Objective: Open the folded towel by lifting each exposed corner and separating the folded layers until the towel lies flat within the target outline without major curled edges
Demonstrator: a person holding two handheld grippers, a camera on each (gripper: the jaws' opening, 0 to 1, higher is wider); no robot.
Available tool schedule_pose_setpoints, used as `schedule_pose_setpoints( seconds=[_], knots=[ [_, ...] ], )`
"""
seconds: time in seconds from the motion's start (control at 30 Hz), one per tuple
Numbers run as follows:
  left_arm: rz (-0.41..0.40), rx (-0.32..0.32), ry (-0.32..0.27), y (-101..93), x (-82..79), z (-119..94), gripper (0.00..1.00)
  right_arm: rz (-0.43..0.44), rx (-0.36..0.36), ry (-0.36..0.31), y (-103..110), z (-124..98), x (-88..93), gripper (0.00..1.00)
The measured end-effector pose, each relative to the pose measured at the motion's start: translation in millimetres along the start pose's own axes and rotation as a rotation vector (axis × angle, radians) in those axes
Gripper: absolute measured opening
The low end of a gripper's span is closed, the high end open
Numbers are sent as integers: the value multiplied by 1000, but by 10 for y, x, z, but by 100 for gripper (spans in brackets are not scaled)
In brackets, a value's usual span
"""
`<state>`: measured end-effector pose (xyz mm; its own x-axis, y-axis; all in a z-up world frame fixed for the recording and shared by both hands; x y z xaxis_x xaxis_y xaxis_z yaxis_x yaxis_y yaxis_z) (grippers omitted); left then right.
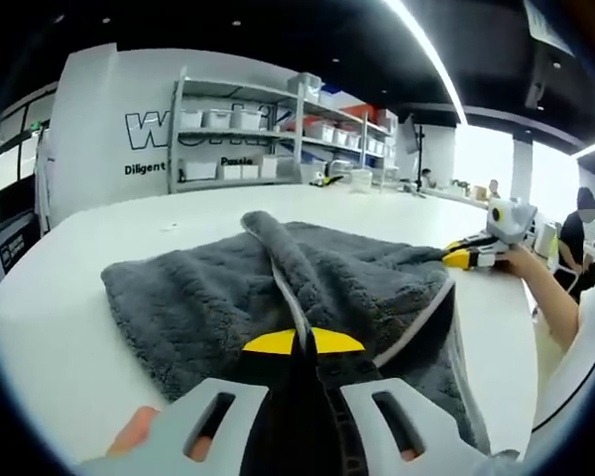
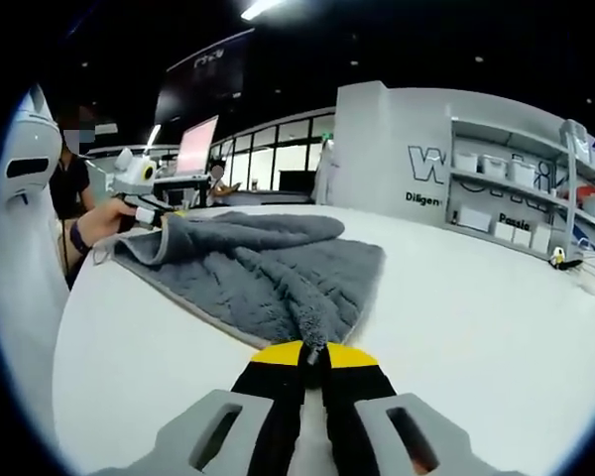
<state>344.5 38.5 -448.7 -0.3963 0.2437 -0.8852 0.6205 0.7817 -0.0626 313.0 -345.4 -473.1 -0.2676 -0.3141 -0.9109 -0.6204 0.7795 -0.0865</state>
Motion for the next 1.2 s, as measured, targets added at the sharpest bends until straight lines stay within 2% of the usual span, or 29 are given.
schedule_pose_setpoints(
  seconds=[0.3,0.6,1.2],
  knots=[
    [-15,-19,16,31,16,-17,3,0,52,6,-76,-32,0,3],
    [-32,-21,17,61,34,-53,3,54,91,11,-208,-69,17,3],
    [-49,-50,20,122,66,-137,3,107,162,16,-496,-163,101,2]
  ],
)
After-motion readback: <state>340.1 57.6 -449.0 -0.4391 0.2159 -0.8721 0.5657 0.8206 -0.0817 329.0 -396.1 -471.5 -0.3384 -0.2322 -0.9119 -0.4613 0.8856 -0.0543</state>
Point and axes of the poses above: the point that each gripper's makers call its tool centre point, and the gripper's own axes: z roughly forward along the fingers, y roughly to its left, x roughly out of its underside, the point moved 8 cm from there along -z, roughly backward along the fingers, and after that the axes turned 8 degrees about y, right-handed, at the moved point
